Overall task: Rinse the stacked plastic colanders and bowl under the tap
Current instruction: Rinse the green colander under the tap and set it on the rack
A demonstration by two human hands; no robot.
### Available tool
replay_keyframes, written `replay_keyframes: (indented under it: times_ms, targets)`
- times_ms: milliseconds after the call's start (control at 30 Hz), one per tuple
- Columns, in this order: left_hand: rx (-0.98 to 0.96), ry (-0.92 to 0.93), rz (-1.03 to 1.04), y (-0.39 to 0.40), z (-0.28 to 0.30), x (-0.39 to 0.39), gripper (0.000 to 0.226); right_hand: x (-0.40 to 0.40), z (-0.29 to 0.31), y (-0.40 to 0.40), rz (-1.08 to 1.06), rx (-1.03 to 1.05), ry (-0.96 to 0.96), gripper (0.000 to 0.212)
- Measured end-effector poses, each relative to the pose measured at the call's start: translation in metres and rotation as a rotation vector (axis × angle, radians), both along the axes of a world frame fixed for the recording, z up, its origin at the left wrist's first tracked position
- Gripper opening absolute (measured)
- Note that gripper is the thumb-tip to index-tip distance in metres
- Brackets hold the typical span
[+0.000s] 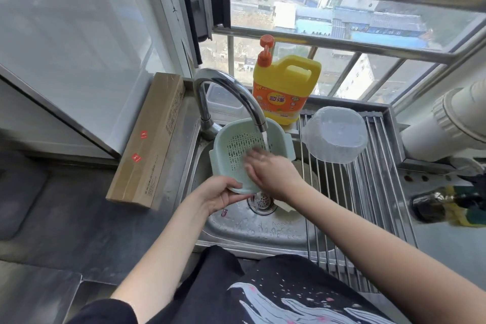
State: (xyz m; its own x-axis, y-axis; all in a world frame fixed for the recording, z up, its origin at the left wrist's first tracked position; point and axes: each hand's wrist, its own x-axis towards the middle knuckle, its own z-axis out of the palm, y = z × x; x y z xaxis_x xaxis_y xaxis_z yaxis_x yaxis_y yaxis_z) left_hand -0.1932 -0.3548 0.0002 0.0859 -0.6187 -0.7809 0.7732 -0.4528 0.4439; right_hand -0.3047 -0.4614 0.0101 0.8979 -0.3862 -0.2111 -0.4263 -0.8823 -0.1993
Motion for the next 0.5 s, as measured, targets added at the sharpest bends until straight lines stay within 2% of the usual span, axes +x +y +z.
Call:
replay_keyframes:
  times_ms: [67,100,133,233,367,433,500]
  targets:
    - [-0.013,0.05,-0.016,-0.002,-0.003,-0.004,0.039,0.013,-0.002,0.004,-0.311,-0.016,0.057,0.061]
    - [-0.024,0.066,-0.021,-0.003,-0.005,-0.007,0.038,0.018,-0.003,0.007,-0.36,-0.006,0.135,0.068]
    - [-0.035,0.073,-0.03,-0.003,-0.007,-0.009,0.036,0.02,-0.006,0.009,-0.318,-0.008,0.203,0.071]
    - [-0.054,0.079,-0.064,-0.002,-0.011,-0.015,0.029,0.015,-0.007,0.009,-0.01,0.045,0.313,0.059]
    - [-0.037,0.096,-0.038,-0.001,-0.013,-0.02,0.039,0.007,0.006,-0.004,0.248,0.14,0.362,0.052]
    - [-0.022,0.076,-0.022,-0.001,-0.012,-0.019,0.037,0.001,0.013,-0.01,0.247,0.224,0.331,0.048]
    - [0.004,0.046,-0.013,-0.003,-0.011,-0.017,0.042,-0.002,0.01,-0.012,0.12,0.202,0.195,0.048]
